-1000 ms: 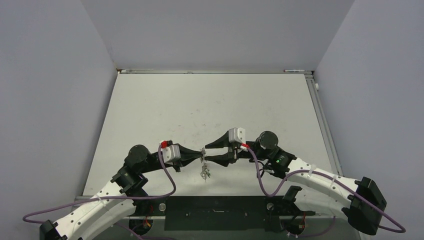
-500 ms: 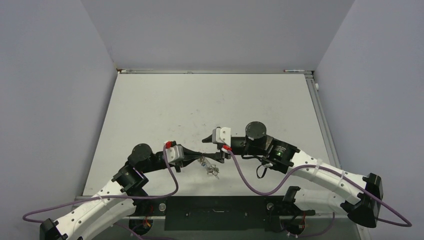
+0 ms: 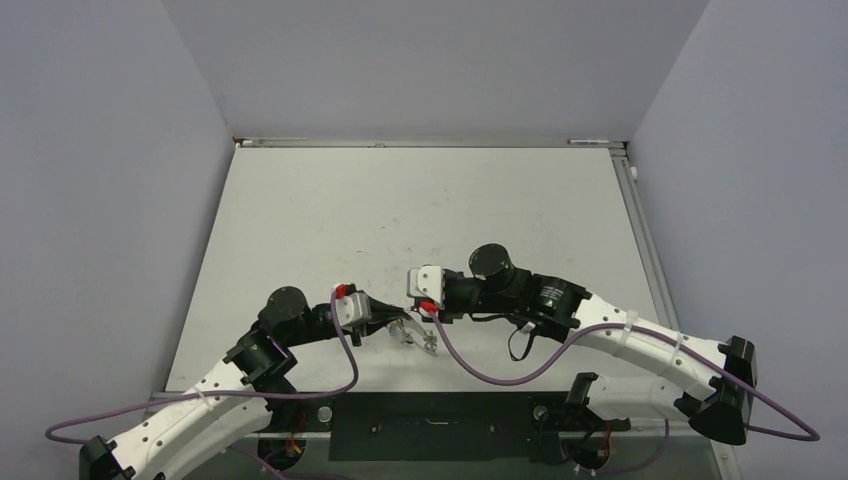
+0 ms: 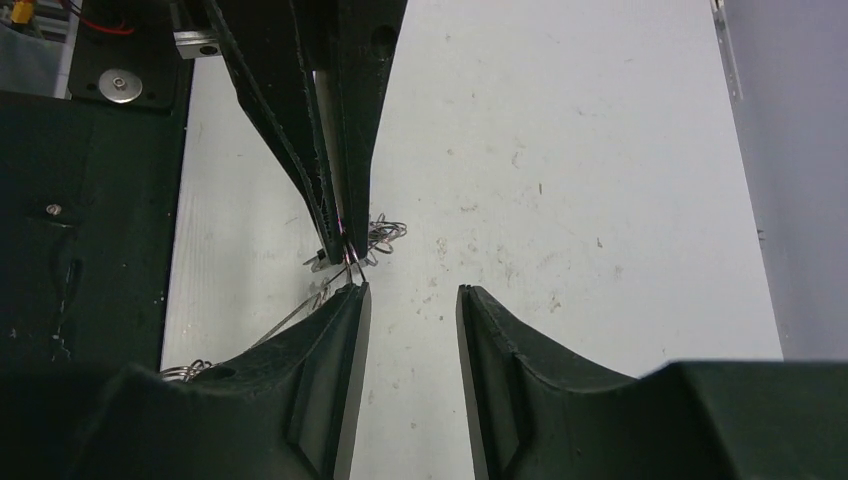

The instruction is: Put the keys on the keyring

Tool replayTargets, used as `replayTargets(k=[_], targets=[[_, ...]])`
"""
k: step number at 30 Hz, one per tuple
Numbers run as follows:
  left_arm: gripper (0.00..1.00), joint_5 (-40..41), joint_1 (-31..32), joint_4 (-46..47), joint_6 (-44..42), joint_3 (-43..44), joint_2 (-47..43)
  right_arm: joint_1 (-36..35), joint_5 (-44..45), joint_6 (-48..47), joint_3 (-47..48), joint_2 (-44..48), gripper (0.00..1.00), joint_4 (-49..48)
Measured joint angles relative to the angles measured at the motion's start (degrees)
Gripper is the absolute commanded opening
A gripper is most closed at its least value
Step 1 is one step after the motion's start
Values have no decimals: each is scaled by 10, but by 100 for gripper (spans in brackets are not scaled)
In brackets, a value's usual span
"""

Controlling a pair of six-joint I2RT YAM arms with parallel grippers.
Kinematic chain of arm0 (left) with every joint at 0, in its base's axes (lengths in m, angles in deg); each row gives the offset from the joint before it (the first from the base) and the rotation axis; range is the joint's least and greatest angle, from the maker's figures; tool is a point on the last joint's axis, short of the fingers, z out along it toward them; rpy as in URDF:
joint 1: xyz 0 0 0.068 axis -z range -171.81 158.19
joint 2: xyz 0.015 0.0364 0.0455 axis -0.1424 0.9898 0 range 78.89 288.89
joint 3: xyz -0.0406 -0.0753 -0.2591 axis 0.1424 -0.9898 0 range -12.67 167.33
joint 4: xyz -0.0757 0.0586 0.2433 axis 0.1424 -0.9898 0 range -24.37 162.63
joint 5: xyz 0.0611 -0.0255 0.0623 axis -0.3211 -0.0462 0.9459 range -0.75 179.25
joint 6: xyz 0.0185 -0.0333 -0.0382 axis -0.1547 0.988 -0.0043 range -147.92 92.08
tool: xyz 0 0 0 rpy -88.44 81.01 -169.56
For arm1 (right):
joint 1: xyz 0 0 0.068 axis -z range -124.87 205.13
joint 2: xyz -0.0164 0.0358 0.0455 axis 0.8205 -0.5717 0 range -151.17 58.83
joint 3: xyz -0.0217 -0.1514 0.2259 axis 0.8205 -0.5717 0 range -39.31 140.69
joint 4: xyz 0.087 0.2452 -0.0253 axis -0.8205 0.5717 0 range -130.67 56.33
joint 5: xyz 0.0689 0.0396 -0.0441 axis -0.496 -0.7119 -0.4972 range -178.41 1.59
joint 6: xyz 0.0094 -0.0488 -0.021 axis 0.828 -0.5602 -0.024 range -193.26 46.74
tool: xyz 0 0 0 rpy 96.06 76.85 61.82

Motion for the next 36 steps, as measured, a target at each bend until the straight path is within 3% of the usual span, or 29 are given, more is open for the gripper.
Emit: replayTargets(k=[36], targets=[[0,44,2,-38,2,3,9,-12,19,-5,-2,-54,31,-10]])
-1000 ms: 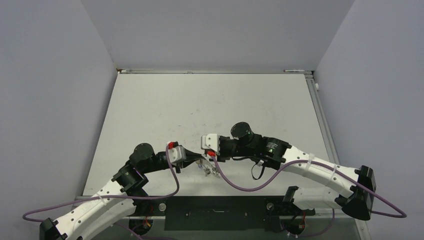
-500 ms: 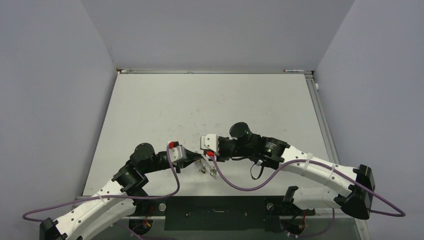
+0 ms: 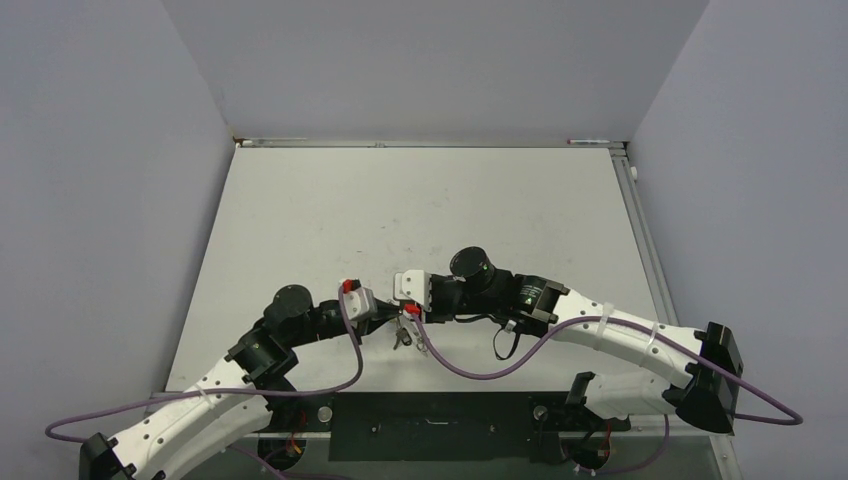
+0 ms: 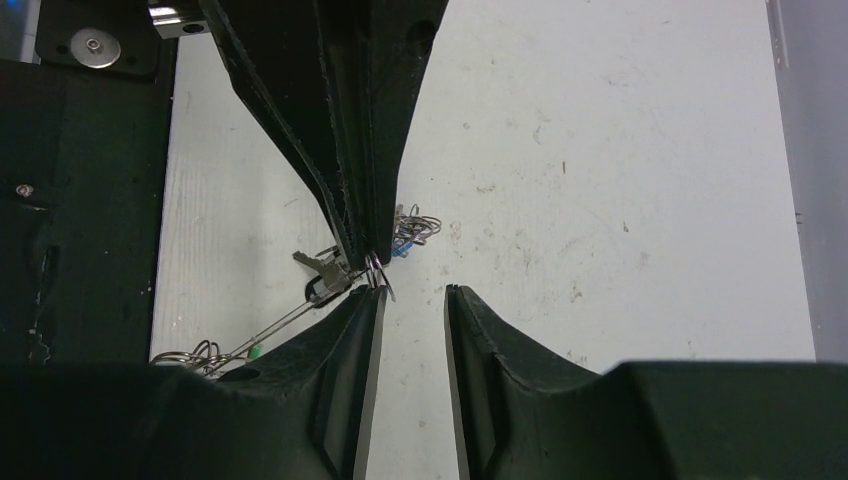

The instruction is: Put the keys on the keyring

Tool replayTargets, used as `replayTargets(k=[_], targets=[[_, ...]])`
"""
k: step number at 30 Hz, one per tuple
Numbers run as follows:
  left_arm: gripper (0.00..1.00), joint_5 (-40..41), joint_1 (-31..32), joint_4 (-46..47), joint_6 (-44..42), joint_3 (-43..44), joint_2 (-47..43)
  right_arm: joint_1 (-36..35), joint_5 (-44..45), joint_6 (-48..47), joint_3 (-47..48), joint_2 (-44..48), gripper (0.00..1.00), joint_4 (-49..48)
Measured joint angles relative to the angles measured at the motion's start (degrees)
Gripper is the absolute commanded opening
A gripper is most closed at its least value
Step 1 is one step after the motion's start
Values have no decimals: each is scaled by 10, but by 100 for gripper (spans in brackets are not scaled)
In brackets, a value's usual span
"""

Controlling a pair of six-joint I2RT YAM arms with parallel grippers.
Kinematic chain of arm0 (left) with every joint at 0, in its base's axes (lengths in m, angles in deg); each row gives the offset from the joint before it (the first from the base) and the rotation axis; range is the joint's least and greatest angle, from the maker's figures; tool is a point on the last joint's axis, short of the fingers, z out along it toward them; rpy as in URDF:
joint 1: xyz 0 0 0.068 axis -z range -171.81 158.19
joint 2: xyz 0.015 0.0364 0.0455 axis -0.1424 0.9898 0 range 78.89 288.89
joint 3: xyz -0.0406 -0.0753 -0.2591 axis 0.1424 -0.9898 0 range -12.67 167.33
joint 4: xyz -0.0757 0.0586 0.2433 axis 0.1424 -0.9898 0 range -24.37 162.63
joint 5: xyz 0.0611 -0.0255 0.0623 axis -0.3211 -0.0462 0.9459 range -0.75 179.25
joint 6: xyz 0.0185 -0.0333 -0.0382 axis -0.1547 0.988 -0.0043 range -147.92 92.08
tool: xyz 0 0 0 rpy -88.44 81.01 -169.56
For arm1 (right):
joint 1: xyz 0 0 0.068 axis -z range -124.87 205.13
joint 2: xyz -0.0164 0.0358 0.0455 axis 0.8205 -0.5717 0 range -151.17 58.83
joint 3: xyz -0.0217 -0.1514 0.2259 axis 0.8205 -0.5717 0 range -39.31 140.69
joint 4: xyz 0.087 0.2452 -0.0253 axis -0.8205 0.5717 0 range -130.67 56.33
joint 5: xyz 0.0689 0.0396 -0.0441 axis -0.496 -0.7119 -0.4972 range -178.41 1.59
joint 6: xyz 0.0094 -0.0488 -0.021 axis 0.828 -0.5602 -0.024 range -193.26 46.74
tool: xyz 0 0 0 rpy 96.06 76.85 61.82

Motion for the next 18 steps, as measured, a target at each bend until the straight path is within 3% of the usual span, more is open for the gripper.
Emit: replayTargets(k=[18], targets=[[0,31,0,-18,17,15,26,0,5,-2,0,-16,33,-5]])
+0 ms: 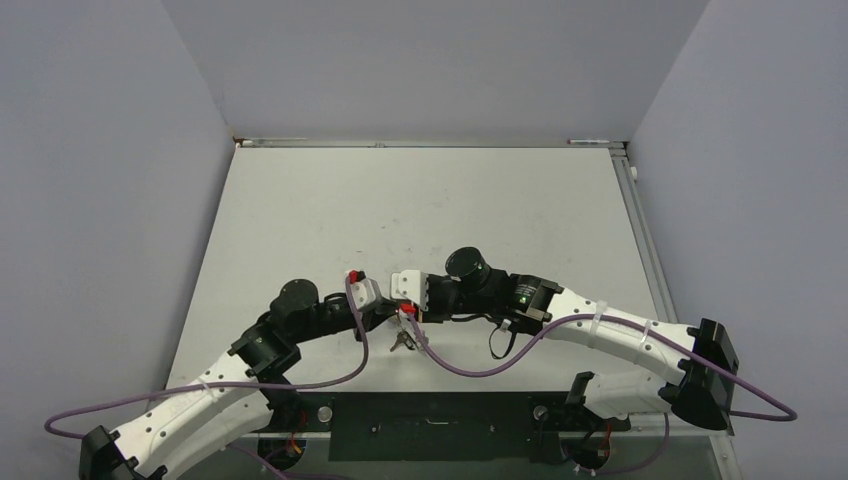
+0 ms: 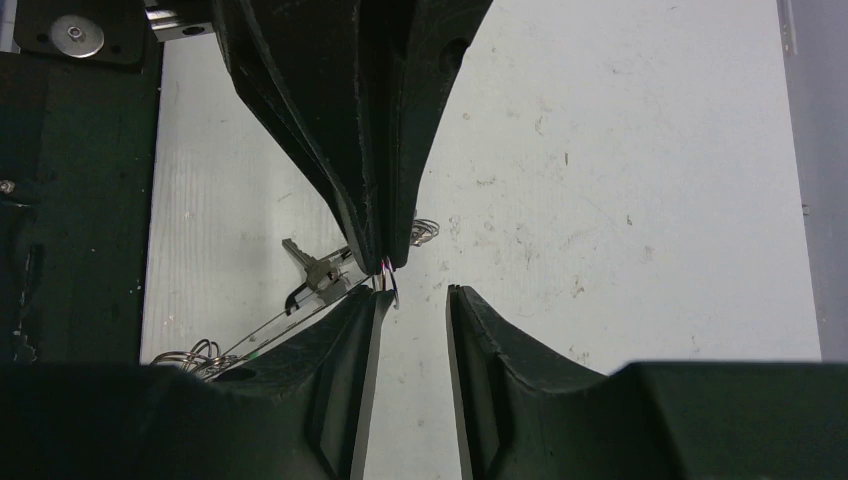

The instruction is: Put the keys on the keyring

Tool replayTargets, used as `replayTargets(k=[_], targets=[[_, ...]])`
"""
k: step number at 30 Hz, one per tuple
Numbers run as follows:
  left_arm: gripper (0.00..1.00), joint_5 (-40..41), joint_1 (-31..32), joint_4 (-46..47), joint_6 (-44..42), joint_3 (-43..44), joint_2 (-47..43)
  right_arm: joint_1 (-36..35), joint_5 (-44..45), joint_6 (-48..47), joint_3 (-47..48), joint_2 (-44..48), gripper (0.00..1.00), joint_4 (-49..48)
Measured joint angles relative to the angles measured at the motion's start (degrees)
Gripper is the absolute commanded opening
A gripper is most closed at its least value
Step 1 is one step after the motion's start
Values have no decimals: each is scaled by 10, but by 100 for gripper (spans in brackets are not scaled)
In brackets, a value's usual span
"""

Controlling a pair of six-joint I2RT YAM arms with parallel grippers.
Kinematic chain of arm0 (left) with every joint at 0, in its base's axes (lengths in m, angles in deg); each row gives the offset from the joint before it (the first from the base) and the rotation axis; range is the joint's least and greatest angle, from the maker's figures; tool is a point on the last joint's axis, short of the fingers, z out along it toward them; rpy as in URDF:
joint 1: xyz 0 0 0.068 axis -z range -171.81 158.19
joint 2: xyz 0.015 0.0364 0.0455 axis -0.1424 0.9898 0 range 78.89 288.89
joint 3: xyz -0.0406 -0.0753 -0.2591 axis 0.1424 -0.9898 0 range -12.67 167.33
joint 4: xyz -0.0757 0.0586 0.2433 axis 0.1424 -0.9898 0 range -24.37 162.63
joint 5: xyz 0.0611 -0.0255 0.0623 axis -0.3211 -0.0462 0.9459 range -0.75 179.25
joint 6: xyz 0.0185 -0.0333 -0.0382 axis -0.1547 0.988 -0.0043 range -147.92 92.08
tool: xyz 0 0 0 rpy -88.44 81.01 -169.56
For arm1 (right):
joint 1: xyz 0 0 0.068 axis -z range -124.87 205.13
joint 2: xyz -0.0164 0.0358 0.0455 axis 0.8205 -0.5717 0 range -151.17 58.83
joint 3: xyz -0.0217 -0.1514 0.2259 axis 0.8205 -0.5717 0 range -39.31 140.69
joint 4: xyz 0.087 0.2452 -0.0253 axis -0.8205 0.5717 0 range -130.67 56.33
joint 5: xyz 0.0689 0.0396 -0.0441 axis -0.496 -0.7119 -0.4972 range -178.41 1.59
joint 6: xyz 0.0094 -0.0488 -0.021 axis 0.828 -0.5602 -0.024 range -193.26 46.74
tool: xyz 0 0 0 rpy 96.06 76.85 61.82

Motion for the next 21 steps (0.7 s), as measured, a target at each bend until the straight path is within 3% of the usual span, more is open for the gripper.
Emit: replayTargets(k=[21], targets=[[0,19,0,-29,12,27,30,-3,27,-3,0,-11,35,-7]])
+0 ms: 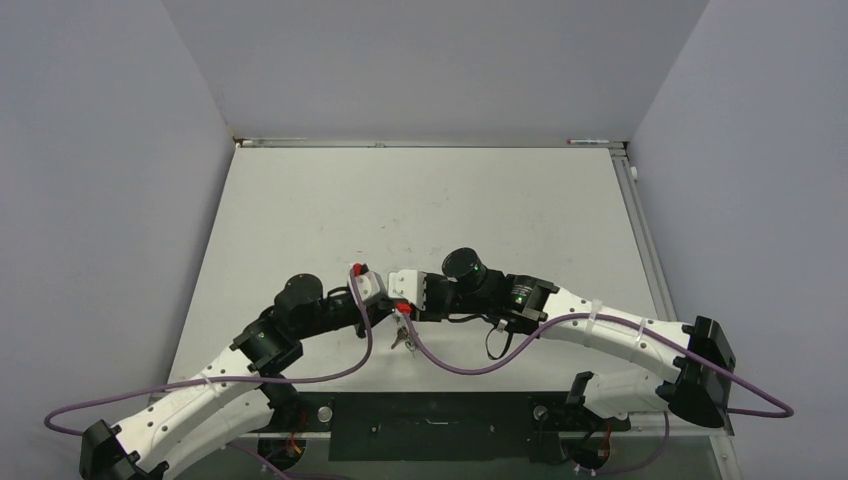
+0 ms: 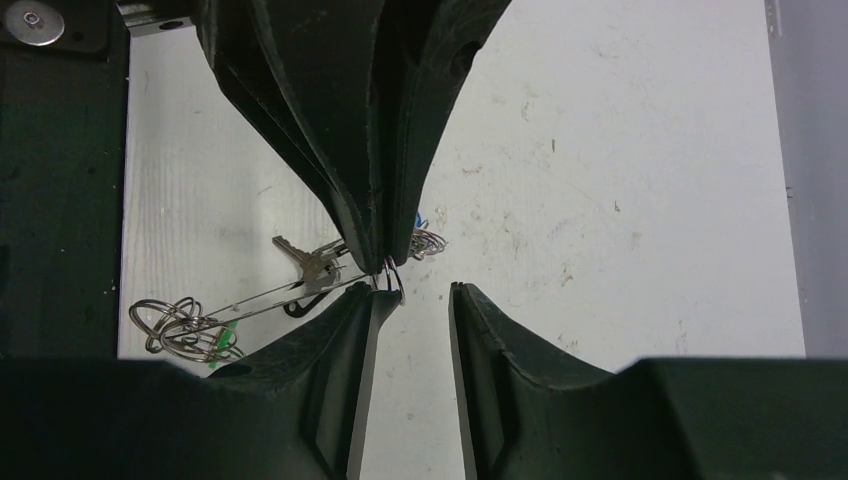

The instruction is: Put the keys on the keyring

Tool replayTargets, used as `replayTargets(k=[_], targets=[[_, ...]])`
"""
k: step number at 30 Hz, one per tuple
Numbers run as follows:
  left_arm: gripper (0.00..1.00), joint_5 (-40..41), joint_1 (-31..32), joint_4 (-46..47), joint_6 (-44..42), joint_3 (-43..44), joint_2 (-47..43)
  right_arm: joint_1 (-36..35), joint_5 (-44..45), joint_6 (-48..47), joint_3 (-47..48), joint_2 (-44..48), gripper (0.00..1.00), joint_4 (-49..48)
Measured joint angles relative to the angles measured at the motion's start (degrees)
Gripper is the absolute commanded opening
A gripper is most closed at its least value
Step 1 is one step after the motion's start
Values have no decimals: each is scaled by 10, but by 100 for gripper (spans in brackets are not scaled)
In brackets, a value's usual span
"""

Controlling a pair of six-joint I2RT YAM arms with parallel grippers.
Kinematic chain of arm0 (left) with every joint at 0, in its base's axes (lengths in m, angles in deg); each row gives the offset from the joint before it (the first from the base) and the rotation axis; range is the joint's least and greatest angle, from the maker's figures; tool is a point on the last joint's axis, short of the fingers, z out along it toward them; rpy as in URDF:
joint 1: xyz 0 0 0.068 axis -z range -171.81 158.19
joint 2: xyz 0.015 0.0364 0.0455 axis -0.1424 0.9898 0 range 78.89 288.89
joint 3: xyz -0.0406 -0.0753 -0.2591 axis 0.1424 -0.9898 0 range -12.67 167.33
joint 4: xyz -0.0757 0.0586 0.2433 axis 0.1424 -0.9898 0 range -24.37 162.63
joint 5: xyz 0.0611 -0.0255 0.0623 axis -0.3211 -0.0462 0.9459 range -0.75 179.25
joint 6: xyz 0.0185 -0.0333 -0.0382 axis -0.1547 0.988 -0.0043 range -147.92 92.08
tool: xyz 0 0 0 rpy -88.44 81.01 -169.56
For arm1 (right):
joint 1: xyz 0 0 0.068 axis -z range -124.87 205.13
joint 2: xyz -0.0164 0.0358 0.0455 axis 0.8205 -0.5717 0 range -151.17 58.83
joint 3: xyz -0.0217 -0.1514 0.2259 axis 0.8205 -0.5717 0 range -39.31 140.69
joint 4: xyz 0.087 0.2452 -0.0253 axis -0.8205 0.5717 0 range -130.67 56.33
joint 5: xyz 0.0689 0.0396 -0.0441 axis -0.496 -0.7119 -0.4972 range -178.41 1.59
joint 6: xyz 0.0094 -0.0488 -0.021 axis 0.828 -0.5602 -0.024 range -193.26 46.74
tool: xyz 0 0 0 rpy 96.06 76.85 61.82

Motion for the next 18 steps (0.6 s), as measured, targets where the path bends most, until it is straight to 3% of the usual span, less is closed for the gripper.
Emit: replayTargets(k=[18], targets=[[0,11,4,1,-3,10,2,-21,69,7,-33,46,45,-37]])
